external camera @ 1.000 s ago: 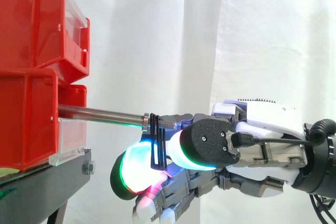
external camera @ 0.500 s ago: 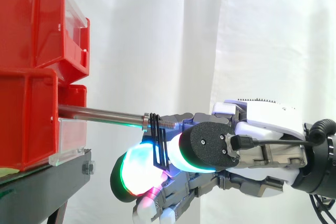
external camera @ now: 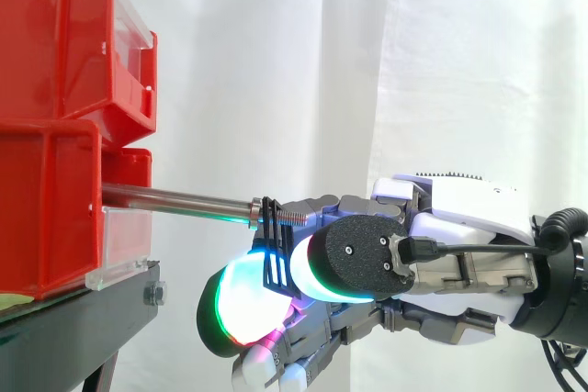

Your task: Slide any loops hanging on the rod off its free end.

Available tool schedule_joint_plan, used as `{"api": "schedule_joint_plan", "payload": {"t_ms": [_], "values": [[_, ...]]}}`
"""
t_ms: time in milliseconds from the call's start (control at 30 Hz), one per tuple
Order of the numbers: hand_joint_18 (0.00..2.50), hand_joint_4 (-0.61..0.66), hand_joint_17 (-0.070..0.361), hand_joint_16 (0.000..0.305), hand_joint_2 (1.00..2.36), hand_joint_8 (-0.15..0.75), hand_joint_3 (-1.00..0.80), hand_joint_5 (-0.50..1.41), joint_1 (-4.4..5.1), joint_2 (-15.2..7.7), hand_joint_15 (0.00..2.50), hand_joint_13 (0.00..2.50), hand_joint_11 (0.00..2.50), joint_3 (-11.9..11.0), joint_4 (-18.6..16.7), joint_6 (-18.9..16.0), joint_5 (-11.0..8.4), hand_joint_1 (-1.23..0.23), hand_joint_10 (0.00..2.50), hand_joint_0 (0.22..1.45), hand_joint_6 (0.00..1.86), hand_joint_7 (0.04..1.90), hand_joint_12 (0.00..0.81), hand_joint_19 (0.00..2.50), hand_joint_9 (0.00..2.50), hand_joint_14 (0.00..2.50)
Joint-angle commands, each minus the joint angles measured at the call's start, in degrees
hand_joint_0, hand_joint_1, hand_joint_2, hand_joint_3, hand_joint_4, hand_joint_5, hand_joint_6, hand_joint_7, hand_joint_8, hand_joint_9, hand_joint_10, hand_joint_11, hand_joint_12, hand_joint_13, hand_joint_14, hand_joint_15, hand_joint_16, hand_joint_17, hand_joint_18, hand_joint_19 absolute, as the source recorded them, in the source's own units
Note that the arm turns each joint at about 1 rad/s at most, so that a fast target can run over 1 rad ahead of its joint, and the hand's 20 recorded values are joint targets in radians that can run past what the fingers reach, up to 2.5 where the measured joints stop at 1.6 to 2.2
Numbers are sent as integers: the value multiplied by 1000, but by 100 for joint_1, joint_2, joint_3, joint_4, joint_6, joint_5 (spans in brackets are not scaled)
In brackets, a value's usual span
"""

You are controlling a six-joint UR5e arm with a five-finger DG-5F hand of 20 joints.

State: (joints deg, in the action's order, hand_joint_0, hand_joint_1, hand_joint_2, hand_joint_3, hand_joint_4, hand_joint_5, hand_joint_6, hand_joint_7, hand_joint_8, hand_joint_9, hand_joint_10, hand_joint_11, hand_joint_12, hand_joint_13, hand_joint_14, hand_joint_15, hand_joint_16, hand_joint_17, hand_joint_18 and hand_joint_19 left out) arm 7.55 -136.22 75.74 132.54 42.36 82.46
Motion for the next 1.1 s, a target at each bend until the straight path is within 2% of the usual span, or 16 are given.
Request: {"api": "schedule_joint_plan", "payload": {"t_ms": [0, 367, 867, 1067], "values": [[811, 80, 84, 38, 1016, 259, -318, -197, 1, 8, 137, 831, 333, 2, 0, 0, -1, -661, 11, 592, 875, 982, 260, 408, 857, 5], [806, -37, 83, 37, 1026, 254, -176, -191, -8, 8, 141, 828, 344, -69, 0, -70, 60, -690, 11, 597, 917, 1060, 258, 413, 864, 6], [804, -42, 83, 37, 1026, 254, -157, -189, -17, 8, 139, 826, 350, -95, 167, -176, 104, -691, 13, 600, 922, 1075, 256, 414, 863, 5], [801, -39, 82, 37, 1026, 254, -162, -189, -8, 26, 138, 825, 347, -95, 369, -193, 289, -691, 12, 601, 922, 1072, 256, 416, 865, 5]]}}
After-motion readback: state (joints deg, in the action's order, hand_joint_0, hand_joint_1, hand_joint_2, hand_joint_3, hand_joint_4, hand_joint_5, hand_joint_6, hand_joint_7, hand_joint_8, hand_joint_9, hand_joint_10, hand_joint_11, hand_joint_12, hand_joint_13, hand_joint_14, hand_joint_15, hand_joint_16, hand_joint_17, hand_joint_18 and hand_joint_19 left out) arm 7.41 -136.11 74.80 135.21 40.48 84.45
